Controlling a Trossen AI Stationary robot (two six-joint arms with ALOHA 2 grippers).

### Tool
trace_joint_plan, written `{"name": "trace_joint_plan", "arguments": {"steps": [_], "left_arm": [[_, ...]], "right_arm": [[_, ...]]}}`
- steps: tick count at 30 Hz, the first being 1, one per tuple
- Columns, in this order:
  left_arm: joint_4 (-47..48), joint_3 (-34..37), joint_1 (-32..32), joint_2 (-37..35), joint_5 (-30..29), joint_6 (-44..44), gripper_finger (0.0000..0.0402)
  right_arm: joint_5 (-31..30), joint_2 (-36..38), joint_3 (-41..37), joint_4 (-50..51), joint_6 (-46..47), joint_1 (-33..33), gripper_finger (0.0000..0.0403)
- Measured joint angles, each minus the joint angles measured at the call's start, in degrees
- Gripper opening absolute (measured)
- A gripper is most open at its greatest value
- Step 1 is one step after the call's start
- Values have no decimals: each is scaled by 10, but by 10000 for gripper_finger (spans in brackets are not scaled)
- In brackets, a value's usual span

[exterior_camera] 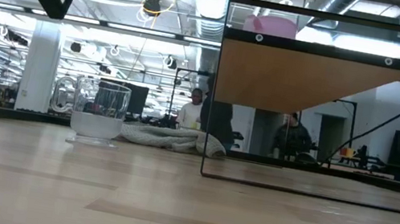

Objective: Stack small to large cups/mugs on shelf
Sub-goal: Put the transparent mug on the shelf

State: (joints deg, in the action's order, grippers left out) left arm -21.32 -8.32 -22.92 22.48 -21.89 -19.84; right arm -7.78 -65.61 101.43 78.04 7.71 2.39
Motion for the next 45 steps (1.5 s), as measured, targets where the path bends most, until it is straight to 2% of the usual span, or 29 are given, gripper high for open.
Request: {"name": "trace_joint_plan", "arguments": {"steps": [5,9,15,21,24,29,36,45], "left_arm": [[0,0,0,0,0,2,0],[0,0,0,0,0,8,0],[0,0,0,0,0,8,0],[0,0,0,0,-8,4,0],[0,0,0,0,-12,3,0],[2,0,0,0,-12,2,0],[13,0,0,0,-23,2,0],[14,0,0,0,-29,3,0]], "right_arm": [[-2,82,-134,-78,17,0,8],[2,172,-286,-205,25,-1,6],[9,318,-512,-364,91,-1,17],[19,399,-667,-479,128,-1,5],[19,416,-710,-512,133,-1,7],[19,422,-754,-505,139,-1,3],[16,417,-765,-472,146,-1,6],[-25,442,-765,-415,187,0,4]]}}
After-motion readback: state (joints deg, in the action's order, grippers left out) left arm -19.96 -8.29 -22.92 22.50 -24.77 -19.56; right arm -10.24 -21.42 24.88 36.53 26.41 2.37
